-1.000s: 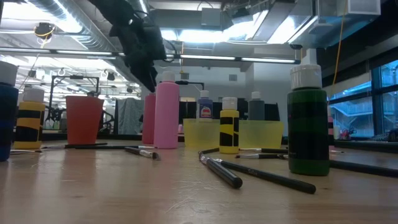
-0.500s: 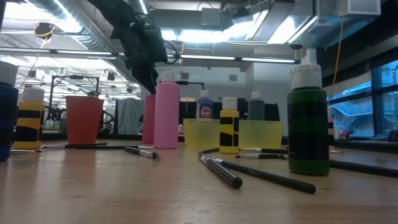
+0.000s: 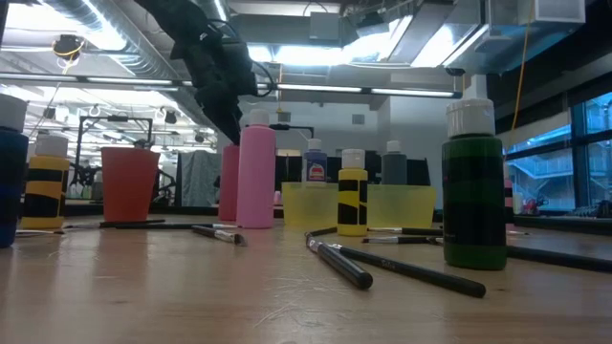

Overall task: Pick & Place Paint Supplies
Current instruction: Put the large dark pink paint bottle into the yellow bin

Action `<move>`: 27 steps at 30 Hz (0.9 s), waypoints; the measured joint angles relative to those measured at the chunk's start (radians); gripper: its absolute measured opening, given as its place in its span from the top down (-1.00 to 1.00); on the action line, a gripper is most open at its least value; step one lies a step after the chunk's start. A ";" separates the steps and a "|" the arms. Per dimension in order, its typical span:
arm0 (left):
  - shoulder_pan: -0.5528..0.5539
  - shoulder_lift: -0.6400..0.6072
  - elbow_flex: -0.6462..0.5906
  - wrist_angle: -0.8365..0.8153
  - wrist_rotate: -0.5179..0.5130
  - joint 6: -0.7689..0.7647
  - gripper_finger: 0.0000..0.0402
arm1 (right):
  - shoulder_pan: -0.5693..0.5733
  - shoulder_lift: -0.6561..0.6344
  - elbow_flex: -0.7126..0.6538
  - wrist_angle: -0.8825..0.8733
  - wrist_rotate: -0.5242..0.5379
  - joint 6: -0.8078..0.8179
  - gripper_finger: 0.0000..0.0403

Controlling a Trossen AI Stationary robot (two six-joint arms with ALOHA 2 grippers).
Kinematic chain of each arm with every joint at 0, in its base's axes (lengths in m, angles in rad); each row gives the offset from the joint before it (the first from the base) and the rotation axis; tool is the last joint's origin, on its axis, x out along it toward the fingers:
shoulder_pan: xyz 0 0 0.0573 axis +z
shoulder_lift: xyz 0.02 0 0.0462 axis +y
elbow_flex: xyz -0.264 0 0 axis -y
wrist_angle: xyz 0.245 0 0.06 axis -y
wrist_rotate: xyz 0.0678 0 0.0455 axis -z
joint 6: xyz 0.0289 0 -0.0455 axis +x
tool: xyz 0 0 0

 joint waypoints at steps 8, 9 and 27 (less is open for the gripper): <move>0.000 0.000 0.000 -0.002 -0.006 -0.003 0.42 | 0.000 0.000 0.000 0.002 -0.001 0.000 -0.04; 0.000 0.000 0.000 -0.002 -0.008 -0.011 0.42 | 0.000 0.000 0.000 0.003 -0.001 0.000 -0.04; -0.020 -0.079 -0.003 -0.082 -0.142 -0.053 0.42 | 0.007 0.000 0.000 0.036 -0.010 0.023 -0.04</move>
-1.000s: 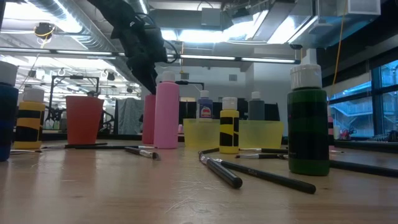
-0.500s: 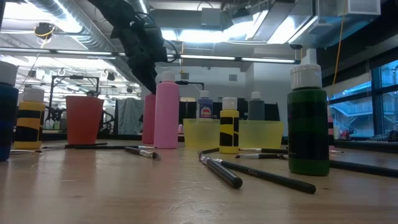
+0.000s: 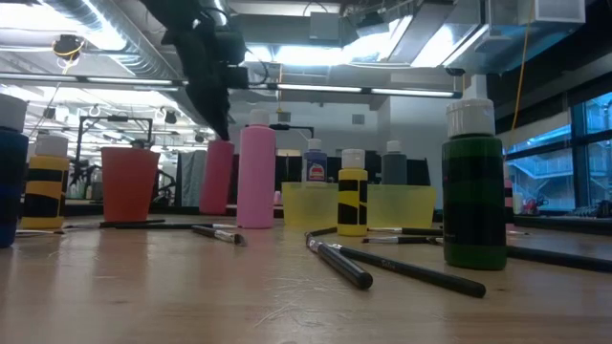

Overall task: Pick & Place Paint Supplies
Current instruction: Put the large dark pink paint bottle into the yellow bin

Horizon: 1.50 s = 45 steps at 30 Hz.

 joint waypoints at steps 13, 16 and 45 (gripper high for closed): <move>-0.124 -0.062 0.125 -0.112 -0.077 0.009 0.42 | 0.029 0.000 0.000 0.040 0.035 0.000 -0.03; -0.140 -0.063 0.177 -0.149 -0.078 0.030 0.42 | 0.029 -0.001 0.000 0.040 0.037 0.000 -0.03; -0.324 -0.058 0.427 -0.173 -0.172 -0.236 0.42 | 0.066 -0.037 0.000 -0.351 0.374 0.337 0.22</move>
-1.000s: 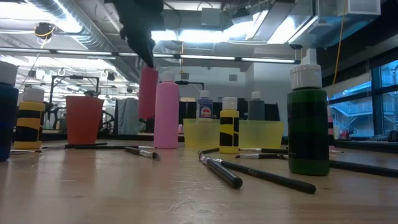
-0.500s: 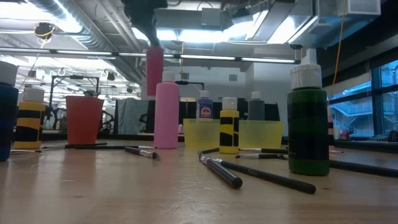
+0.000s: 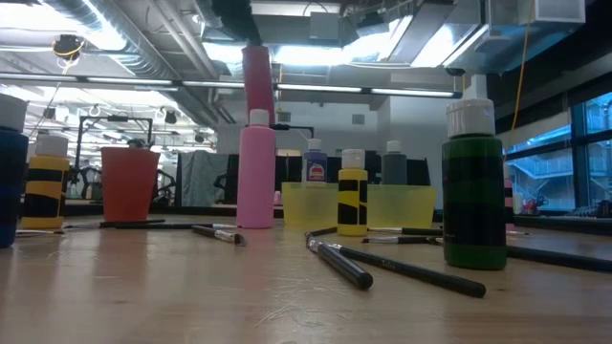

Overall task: Pick & Place Paint Supplies
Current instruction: Put the large dark pink paint bottle into the yellow bin

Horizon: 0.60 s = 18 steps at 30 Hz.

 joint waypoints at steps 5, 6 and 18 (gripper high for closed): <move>-0.030 0.006 0.000 0.071 0.005 -0.081 0.42 | 0.020 -0.023 0.000 -0.056 0.004 0.045 0.28; -0.035 0.008 0.000 0.083 0.007 -0.093 0.42 | 0.026 -0.028 0.000 -0.057 0.004 0.043 0.29; -0.049 0.103 0.000 0.185 0.021 -0.128 0.42 | 0.070 -0.062 0.000 -0.057 0.084 0.034 0.42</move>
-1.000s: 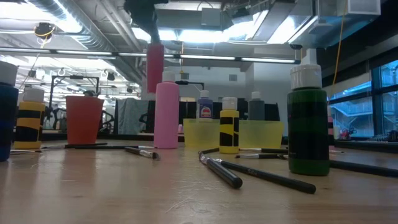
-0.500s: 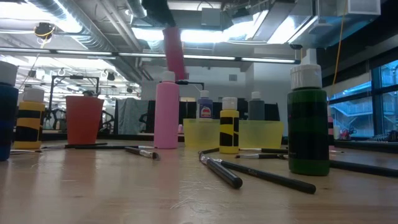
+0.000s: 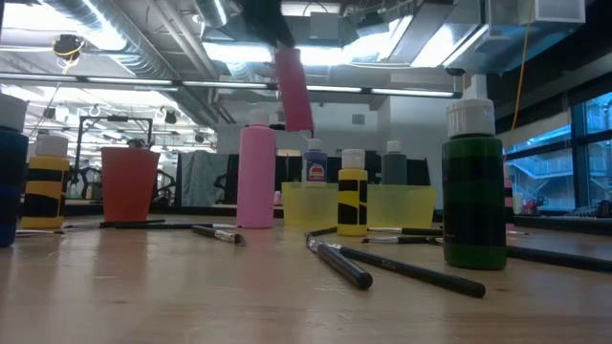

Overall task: Pick & Place Paint Supplies
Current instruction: Put the large dark pink paint bottle into the yellow bin

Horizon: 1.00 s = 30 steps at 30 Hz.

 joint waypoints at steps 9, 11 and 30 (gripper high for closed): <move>0.008 0.101 0.000 0.068 0.051 0.032 0.42 | 0.011 0.000 0.000 0.000 -0.002 0.026 0.44; 0.011 0.126 0.000 0.069 0.045 0.038 0.42 | 0.011 0.000 0.000 0.000 -0.002 0.025 0.44; 0.047 0.305 0.000 0.083 0.053 0.069 0.42 | 0.011 0.000 0.000 0.000 0.049 0.019 0.44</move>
